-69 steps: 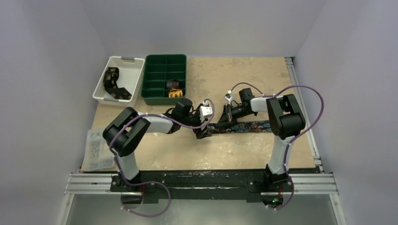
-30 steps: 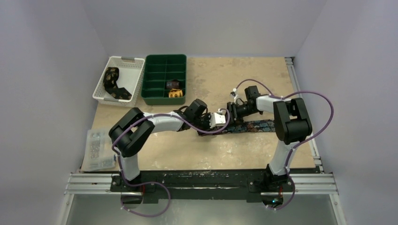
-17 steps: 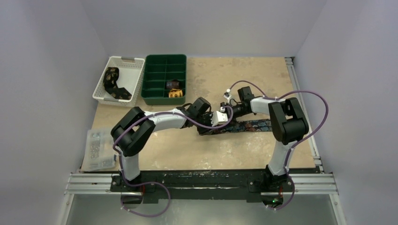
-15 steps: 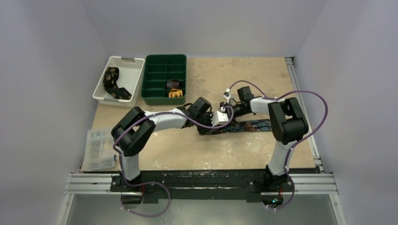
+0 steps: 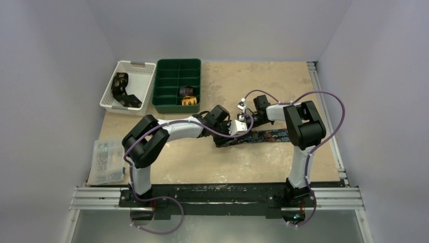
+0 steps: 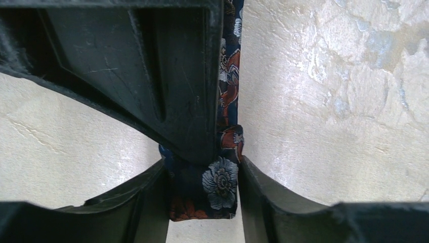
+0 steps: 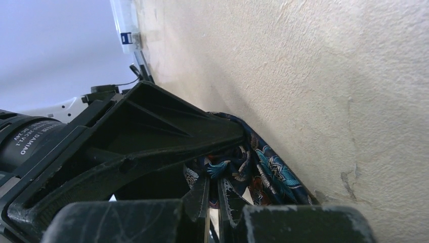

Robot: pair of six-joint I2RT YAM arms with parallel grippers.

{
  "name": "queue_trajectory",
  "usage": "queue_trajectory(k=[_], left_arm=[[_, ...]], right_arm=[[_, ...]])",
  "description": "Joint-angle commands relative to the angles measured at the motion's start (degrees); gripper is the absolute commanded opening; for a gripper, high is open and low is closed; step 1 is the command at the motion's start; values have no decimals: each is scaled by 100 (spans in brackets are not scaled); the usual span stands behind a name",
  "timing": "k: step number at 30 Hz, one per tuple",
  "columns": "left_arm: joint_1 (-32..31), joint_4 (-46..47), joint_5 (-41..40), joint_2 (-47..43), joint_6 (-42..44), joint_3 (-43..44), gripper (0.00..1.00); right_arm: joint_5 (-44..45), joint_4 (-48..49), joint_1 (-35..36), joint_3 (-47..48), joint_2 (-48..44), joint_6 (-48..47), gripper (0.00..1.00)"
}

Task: Roll the ties
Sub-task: Roll the tie at the center of the board.

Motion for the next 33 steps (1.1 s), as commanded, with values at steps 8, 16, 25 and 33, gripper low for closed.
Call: queue_trajectory(k=[8,16,25,33], left_arm=[[181,1717,871,-158,-548,-407,62],[347,3390,1058,-27,-1102,-1128,53],[402,3820,1199,-74,-972,-1560,45],[382,3273,1147,-21,-823,-1218,20]], right_arm=[[870,-563,-120,310,396,-1027,0],[1263,-755,-264,249,299,-1185,0],[1495,-875,-333,322,341,-1422,0],[1436,-894,-333,291,208,-1466,0]])
